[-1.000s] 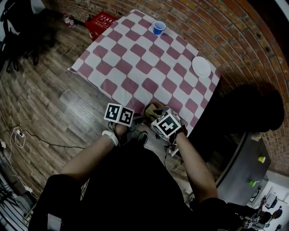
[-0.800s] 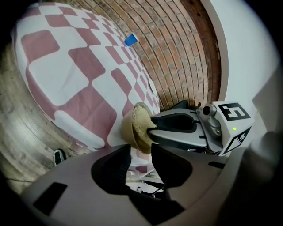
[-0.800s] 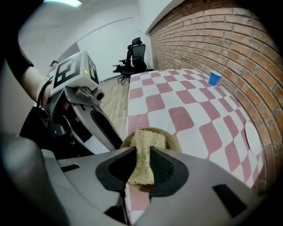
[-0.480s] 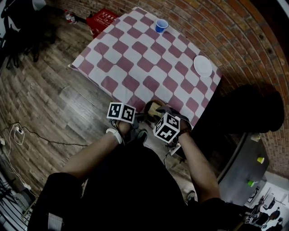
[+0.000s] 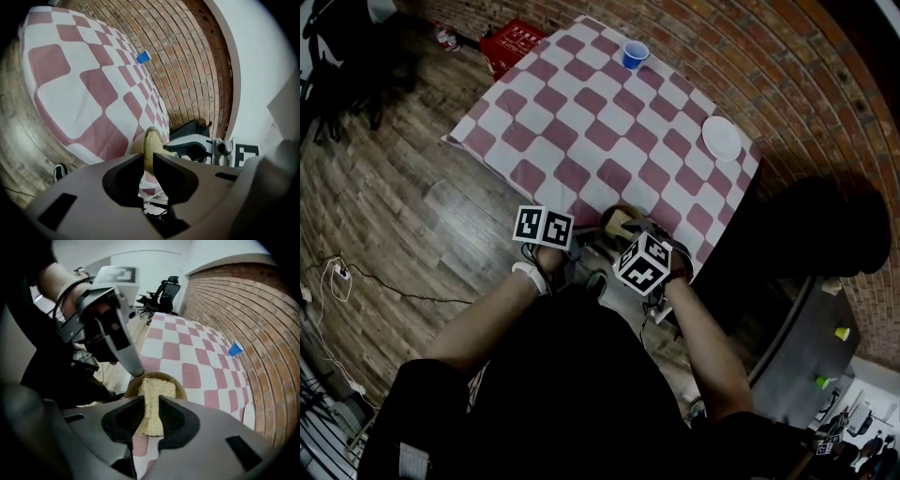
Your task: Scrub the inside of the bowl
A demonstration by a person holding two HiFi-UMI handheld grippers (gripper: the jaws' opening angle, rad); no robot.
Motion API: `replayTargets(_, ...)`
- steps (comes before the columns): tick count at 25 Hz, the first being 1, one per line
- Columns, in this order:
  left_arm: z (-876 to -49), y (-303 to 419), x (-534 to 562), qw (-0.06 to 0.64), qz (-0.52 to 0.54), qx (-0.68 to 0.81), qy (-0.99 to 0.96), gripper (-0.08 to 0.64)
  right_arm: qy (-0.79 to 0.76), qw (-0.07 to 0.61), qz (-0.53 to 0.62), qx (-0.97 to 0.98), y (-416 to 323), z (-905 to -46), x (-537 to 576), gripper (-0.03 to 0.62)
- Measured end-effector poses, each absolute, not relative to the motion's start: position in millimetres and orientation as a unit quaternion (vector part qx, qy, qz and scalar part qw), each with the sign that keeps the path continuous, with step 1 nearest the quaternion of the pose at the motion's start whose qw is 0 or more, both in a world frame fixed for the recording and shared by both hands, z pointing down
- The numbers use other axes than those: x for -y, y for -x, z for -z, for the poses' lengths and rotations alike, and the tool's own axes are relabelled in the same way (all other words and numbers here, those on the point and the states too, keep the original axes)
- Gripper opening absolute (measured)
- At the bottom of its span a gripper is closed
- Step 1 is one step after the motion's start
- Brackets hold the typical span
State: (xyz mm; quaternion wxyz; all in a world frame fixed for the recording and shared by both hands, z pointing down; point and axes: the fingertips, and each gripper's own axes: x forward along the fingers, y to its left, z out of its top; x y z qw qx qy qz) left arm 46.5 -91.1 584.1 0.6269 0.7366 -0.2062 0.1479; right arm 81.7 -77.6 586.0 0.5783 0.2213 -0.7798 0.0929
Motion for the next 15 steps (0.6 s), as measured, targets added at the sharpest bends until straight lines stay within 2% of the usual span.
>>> replayTargets(2, -587.0, -50.1, 80.1, 0.629, -0.157, 0.199, -0.735, 0.063, -0.242, 0.563, -0.124, 0.78, -82.4, -584.7, 83.7, 0.103)
replayTargets(5, -595.6, -61.5, 62.4, 0.634, -0.175, 0.184, -0.73, 0.118, -0.252, 0.561, -0.14, 0.776, -85.4, -586.1, 88.5, 0.103)
replayTargets(9, -604.1, -67.8, 59.1, 0.649, -0.163, 0.193, -0.717, 0.118, -0.246, 0.566, -0.148, 0.773, -86.7, -590.7, 85.4, 0.103)
replayTargets(15, -597.8, -54.8, 76.9, 0.641, -0.155, 0.201, -0.724, 0.031, -0.205, 0.586, -0.118, 0.775, -83.4, -595.1, 71.6, 0.103)
